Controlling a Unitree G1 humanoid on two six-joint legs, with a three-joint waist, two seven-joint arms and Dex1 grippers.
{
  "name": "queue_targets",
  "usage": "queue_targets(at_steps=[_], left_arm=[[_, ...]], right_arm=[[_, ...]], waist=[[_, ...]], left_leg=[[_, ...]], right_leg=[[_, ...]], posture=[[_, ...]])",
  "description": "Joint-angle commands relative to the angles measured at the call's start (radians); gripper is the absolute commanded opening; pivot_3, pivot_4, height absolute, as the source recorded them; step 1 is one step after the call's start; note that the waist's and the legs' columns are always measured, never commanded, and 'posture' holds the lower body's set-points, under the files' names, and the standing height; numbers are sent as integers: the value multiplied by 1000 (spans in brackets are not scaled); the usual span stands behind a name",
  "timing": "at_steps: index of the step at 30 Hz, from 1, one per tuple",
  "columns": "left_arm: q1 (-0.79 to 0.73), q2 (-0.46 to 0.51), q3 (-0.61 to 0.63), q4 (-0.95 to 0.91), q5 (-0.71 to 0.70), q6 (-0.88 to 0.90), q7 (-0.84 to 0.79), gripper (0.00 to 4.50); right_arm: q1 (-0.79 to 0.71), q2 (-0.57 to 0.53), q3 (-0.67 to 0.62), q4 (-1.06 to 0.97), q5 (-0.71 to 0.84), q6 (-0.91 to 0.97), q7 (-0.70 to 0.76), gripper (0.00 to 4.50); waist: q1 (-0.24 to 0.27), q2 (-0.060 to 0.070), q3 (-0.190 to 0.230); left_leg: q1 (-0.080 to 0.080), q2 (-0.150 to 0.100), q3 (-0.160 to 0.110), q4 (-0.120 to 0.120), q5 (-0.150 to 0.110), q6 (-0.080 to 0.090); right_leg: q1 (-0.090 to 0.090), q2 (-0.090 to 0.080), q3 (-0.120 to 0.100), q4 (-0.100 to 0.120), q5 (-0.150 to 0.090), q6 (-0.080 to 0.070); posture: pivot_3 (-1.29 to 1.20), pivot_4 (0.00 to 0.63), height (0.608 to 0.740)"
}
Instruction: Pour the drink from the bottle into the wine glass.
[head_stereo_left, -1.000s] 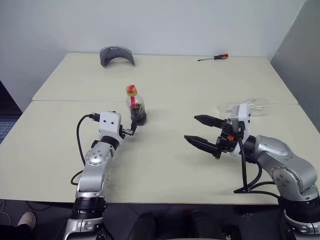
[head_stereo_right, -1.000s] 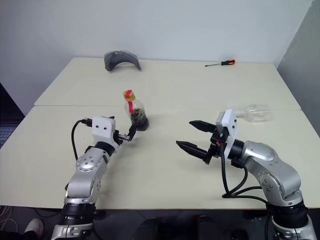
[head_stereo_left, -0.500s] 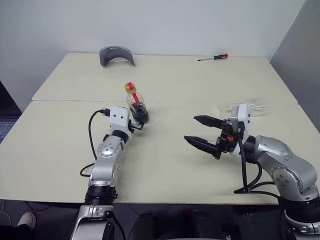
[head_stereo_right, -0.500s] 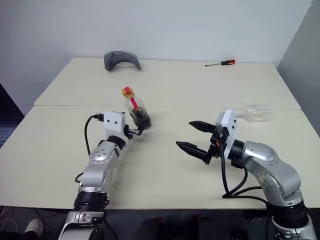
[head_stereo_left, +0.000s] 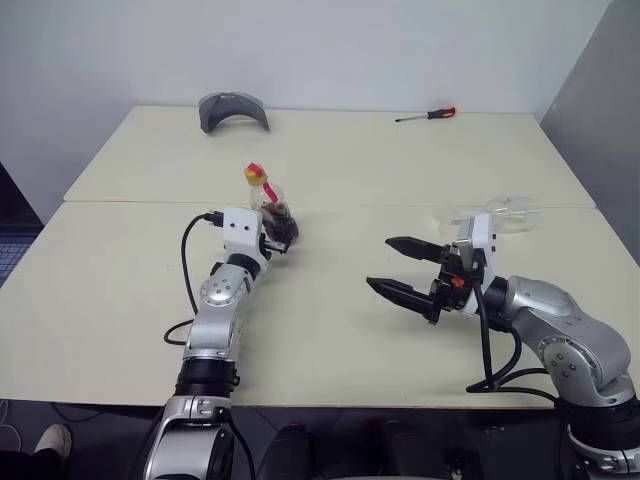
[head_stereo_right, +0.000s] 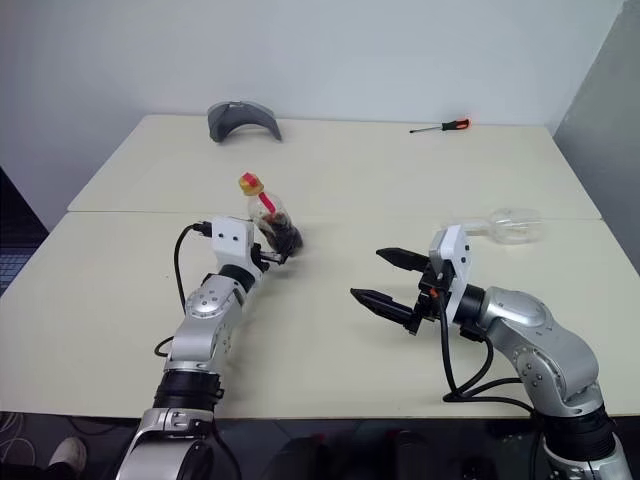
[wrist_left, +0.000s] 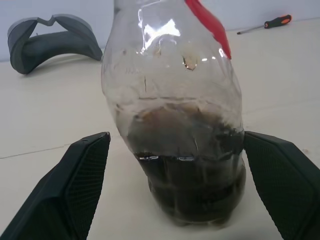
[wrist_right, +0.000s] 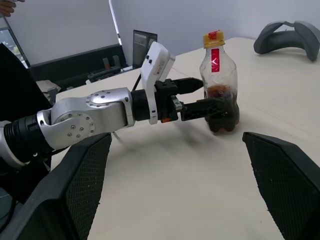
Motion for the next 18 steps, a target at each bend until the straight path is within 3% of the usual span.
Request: queue_targets(at_steps=[1,10,18], left_arm=[[-28,4,8,5,-3,-33,1,4477],[-63,-15,4,65,-1,-68,11,4477],[-164,-10,13,233,-6,-147,-11,4477]], right_arm=[[-23,1,-13,-32,15,-9,-2,4500],[-24,-1,-13,-38,22,-2,-12,4500],[-36,2,-8,-35,14,-8,-14,4500]], waist=[[0,0,0],[0,0,0],[0,0,0]], left_leg=[[0,0,0,0,0,0],[0,0,0,0,0,0],[-1,0,0,3,0,0]], right_leg=[[0,0,0,0,0,0],[0,0,0,0,0,0],[0,0,-1,0,0,0]], posture=[[0,150,740],[0,150,740],[0,150,740]])
